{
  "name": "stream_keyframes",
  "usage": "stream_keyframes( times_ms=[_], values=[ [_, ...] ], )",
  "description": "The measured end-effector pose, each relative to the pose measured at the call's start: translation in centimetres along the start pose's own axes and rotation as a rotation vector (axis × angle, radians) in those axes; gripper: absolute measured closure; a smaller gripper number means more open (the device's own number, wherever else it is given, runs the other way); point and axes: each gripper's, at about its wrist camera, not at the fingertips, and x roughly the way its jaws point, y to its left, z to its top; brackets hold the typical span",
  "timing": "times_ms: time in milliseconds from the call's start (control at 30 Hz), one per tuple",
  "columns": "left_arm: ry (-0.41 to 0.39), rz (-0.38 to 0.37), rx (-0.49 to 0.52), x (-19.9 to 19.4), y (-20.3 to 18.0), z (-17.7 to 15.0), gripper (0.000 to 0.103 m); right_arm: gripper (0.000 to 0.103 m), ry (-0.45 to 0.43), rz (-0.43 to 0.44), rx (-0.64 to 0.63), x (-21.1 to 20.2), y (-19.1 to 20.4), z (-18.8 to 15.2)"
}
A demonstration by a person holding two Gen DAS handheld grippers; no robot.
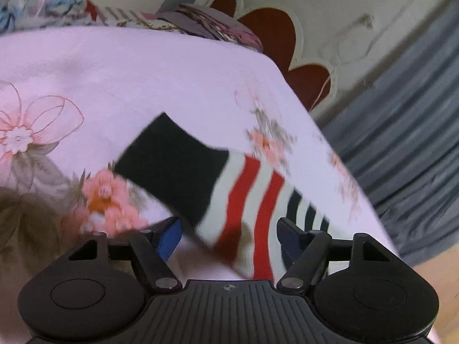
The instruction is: Fold small clothes
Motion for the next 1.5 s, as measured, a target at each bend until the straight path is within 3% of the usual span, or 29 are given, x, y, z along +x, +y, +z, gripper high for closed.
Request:
stream_keyframes(
  times_ms=[100,133,167,200,267,333,467,667,800,967,1100,1167,1200,1267,1367,1433,1500],
  values=[
    [-0.009,-0.051,-0.057,1.3,0.8,1.1,0.033,0.067,0.003,-0.037,0.020,0.1,-0.1,0.0],
    [-0.009,-0.056,-0.070,1.7,0.8,1.2,0.046,0.067,0.007,-0.046,0.028,0.2,-0.3,0.0],
    [-0.001,-0.060,-0.080,2.1,0.9,1.5,0.081,0.067,0.011,-0.056,0.036,0.1,-0.6,0.0],
    [0.019,-0.060,-0.094,2.7,1.0,1.7,0.100,0.067,0.010,-0.067,0.040,0.1,-0.9,0.0],
    [0.016,-0.061,-0.076,3.1,0.4,2.1,0.099,0.067,0.001,-0.086,0.054,-0.2,-1.7,-0.1],
    [-0.002,-0.077,0.031,3.0,-2.4,2.1,0.099,0.067,-0.016,-0.107,0.081,-0.7,-2.8,-0.2],
    [0.017,-0.207,0.304,3.2,-11.8,-0.5,0.099,0.067,-0.044,-0.152,0.147,-2.1,-5.7,-0.7],
    [0.121,-0.369,0.661,4.6,-26.4,-9.9,0.099,0.066,-0.119,-0.192,0.254,-5.7,-11.5,-1.4],
    [0.219,-0.413,0.761,5.8,-32.1,-16.1,0.099,0.066,-0.183,-0.206,0.334,-8.4,-16.4,-1.8],
    [0.327,-0.408,0.865,6.7,-37.0,-23.0,0.099,0.066,-0.202,-0.210,0.407,-10.4,-21.7,-2.8],
    [0.456,-0.411,0.931,5.5,-37.9,-28.8,0.097,0.062,-0.191,-0.187,0.466,-11.0,-25.0,-4.0],
    [0.488,-0.486,0.921,4.7,-37.9,-30.3,0.041,0.059,-0.185,-0.176,0.493,-11.1,-26.2,-4.6],
    [0.481,-0.531,0.897,3.4,-37.6,-30.4,0.034,0.059,-0.183,-0.165,0.504,-11.1,-26.6,-4.8],
    [0.434,-0.574,0.878,1.7,-36.8,-29.7,0.033,0.058,-0.183,-0.145,0.515,-11.1,-27.0,-5.1],
    [0.337,-0.541,0.834,-0.4,-34.2,-26.4,0.033,0.056,-0.172,-0.084,0.515,-10.9,-26.7,-4.9],
    [0.252,-0.470,0.815,-1.1,-32.0,-23.5,0.034,0.054,-0.151,-0.038,0.507,-9.8,-26.1,-4.4],
    [0.200,-0.395,0.807,-1.1,-29.7,-20.9,0.034,0.052,-0.123,-0.061,0.496,-8.4,-25.5,-3.7]
  ],
)
